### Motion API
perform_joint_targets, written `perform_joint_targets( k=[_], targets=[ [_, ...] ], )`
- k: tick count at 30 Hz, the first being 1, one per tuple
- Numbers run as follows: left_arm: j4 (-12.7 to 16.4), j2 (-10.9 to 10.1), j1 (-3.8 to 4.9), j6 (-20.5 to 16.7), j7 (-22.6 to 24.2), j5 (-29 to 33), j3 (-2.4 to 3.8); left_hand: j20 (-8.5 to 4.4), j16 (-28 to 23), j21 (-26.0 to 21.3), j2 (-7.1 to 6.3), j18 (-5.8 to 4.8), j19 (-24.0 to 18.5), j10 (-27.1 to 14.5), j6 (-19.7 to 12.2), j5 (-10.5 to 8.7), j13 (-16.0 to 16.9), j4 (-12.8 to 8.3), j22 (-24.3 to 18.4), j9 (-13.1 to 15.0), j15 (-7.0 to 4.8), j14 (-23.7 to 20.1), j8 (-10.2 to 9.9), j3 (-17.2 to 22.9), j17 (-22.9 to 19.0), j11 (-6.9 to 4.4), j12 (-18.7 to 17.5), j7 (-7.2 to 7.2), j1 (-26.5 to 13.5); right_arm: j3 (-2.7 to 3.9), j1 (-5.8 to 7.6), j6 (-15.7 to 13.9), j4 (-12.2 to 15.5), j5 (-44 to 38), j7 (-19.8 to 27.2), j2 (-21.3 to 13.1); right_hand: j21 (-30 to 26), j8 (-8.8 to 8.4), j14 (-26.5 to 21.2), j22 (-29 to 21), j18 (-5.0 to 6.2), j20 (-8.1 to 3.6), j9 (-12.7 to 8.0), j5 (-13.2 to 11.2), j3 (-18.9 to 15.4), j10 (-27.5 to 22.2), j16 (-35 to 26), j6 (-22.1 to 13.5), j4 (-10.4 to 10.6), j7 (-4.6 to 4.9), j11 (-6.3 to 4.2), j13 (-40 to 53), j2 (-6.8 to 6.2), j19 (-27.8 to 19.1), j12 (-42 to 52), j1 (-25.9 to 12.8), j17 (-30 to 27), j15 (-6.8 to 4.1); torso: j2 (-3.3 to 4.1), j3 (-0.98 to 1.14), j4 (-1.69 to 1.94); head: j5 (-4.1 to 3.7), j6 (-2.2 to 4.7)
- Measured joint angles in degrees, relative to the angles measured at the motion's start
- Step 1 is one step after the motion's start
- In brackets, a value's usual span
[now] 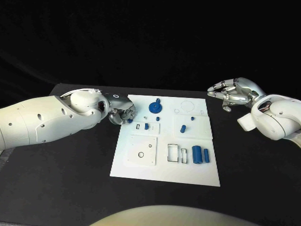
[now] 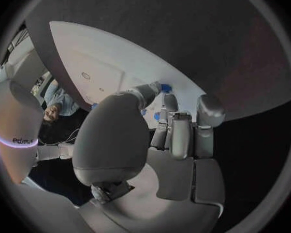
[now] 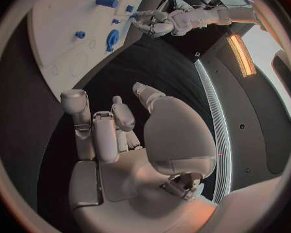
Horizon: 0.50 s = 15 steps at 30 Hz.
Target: Assemble the parts on the task board
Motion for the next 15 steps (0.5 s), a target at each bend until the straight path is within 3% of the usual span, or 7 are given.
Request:
perform_joint_targets(
  k=[5,11,15],
  targets=[
    [0.0,0.0,0.01,-0.4,0.7,1.1,0.0,0.38,-0.4,-0.9,1.91,0.0,-0.8,-0.6,0.3,0.0,-1.6,2.6,-0.9,-0.5,0.53,-0.1,-1.7,1.2,0.0,0.59,-2.3,1.18,-0.3,0.0,0.0,0.0,0.0,0.0,0.0,0.0,0.0,0.0,0.0,0.0,0.0,0.0,0.0,0.0,-0.2,0.0,0.0,0.0,0.2,0.0,0.0,0.0,0.0,0.0,0.0,0.0,0.0,0.0,-0.01,0.01,-0.01,-0.07,0.14],
    [0.1,0.1,-0.05,-0.7,1.3,2.5,-0.05,0.91,-0.6,-1.3,3.78,0.0,-1.3,-0.8,0.0,0.0,-2.6,4.0,-1.4,-1.1,0.81,0.0,-2.8,3.0,0.0,0.79,-3.7,1.67,0.3,0.0,-0.01,0.0,0.0,0.0,0.1,0.0,0.0,0.0,0.0,0.0,0.0,0.0,0.0,0.0,-0.2,0.0,0.0,0.0,0.2,0.0,0.0,0.0,0.0,0.0,0.0,0.0,0.0,0.0,0.0,0.01,-0.01,-0.12,0.21],
    [0.0,0.1,-0.07,-0.8,1.5,3.1,-0.07,0.9,-0.6,-1.6,3.57,0.0,-1.3,-1.0,0.0,0.0,-3.2,4.1,-1.5,-1.3,1.01,-0.2,-3.3,4.5,0.0,1.0,-4.3,2.08,0.6,0.0,-0.01,0.1,-0.1,0.0,0.1,0.0,0.0,0.0,0.0,-0.1,0.0,0.0,0.0,0.0,-0.2,0.0,0.0,0.0,0.2,0.0,0.0,-0.1,0.0,0.0,0.0,0.0,0.0,0.0,0.02,0.01,-0.01,-0.15,0.24]
  ],
)
